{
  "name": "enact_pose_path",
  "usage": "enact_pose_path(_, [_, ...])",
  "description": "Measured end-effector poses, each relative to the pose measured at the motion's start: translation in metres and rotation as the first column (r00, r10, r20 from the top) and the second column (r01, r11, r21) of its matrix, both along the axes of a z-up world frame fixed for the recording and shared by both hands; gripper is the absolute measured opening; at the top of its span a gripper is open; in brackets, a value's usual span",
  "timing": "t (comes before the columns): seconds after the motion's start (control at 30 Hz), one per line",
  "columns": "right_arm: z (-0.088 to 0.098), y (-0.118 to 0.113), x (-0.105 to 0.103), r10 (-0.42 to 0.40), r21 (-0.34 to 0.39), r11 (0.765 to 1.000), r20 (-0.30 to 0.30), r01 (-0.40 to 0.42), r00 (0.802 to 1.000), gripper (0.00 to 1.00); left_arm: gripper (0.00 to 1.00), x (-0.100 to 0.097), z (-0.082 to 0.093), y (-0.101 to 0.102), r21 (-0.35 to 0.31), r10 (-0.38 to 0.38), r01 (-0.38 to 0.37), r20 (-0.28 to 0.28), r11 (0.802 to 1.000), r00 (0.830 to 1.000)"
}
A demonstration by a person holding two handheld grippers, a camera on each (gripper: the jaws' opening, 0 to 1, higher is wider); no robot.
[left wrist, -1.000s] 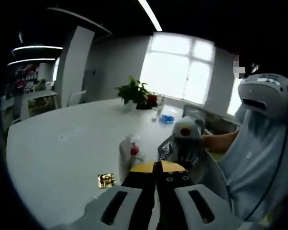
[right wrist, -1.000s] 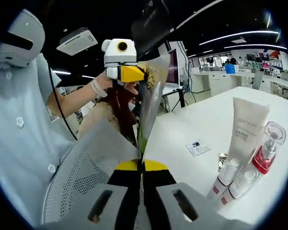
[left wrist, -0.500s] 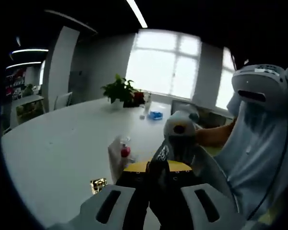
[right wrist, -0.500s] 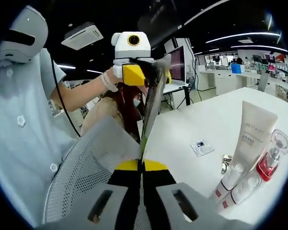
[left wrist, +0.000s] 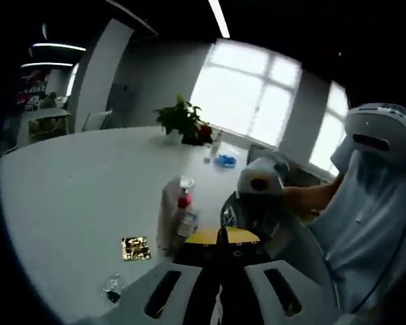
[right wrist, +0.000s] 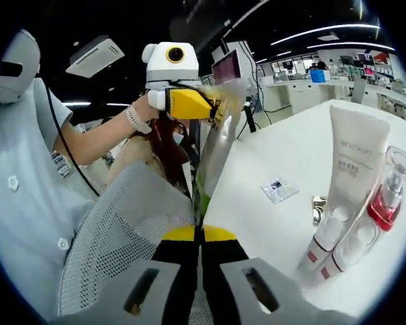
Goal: Arrange the skincare products in the storage area until every visible bottle or jar stands upright without overlapping.
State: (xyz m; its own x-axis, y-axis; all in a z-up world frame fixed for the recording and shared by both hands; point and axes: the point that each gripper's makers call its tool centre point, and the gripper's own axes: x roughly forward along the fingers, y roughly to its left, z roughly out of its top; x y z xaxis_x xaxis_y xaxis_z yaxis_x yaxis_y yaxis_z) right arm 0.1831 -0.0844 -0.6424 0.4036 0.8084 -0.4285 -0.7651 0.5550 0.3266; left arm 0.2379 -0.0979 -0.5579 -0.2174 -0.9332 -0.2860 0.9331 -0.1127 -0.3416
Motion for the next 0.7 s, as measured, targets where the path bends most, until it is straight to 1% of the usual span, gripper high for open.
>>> enact_pose_path(0.07, [-0.005,0.0,0.001,-0.005,-0.022,1.0,-0.011,0.005,1.0,0.01,0.0,0.003,-0.007,-0.001,0.017,0.015,-0.015,0.0,1.0,1.0])
enact_pose_path(0.1, [-0.007,-0.001,0.002,-0.013,-0.029,1.0,-0.017,0.012,1.0,0.01,0.0,0.005,-0.011,-0.001,0.028,0.03,-0.03,-0.012,0.999,0.999])
enact_pose_path(0.2, [-0.017,-0.006,0.004,-0.054,-0.061,0.997,-0.063,0.05,0.997,0.01,0.0,0.008,-0.021,0.0,0.061,0.054,-0.051,-0.042,0.997,0.998])
enact_pose_path(0.23, [-0.022,-0.008,0.005,-0.068,-0.085,0.994,-0.074,0.062,0.995,0.01,0.0,0.009,-0.026,0.001,0.078,0.067,-0.064,-0.042,0.995,0.997])
enact_pose_path(0.3, [-0.027,-0.009,0.006,-0.07,-0.119,0.991,-0.069,0.061,0.995,0.01,0.0,0.012,-0.036,0.001,0.106,0.084,-0.079,-0.042,0.991,0.996])
enact_pose_path(0.37, [-0.033,-0.009,0.006,-0.069,-0.156,0.986,-0.072,0.057,0.995,0.01,0.0,0.011,-0.04,0.001,0.113,0.083,-0.077,-0.048,0.991,0.995])
enact_pose_path(0.43, [-0.036,-0.008,0.006,-0.068,-0.17,0.984,-0.072,0.055,0.995,0.01,0.0,0.014,-0.045,0.002,0.125,0.092,-0.086,-0.047,0.989,0.995])
enact_pose_path(0.5, [-0.039,-0.01,0.009,-0.072,-0.199,0.978,-0.059,0.059,0.996,0.01,0.0,0.018,-0.049,0.002,0.129,0.102,-0.094,-0.051,0.987,0.994])
enact_pose_path(0.53, [-0.041,-0.01,0.009,-0.065,-0.21,0.976,-0.058,0.051,0.996,0.01,0.0,0.018,-0.05,0.002,0.131,0.102,-0.095,-0.051,0.987,0.993])
enact_pose_path(0.57, [-0.043,-0.01,0.009,-0.057,-0.22,0.974,-0.058,0.043,0.997,0.01,0.0,0.02,-0.054,0.002,0.144,0.105,-0.096,-0.051,0.985,0.993])
enact_pose_path(0.63, [-0.048,-0.012,0.009,-0.035,-0.268,0.963,-0.052,0.019,0.998,0.01,0.0,0.021,-0.061,0.001,0.159,0.106,-0.097,-0.048,0.983,0.993])
enact_pose_path(0.7, [-0.051,-0.013,0.01,-0.028,-0.293,0.956,-0.049,0.012,0.998,0.01,0.0,0.022,-0.066,0.0,0.167,0.108,-0.098,-0.053,0.981,0.993])
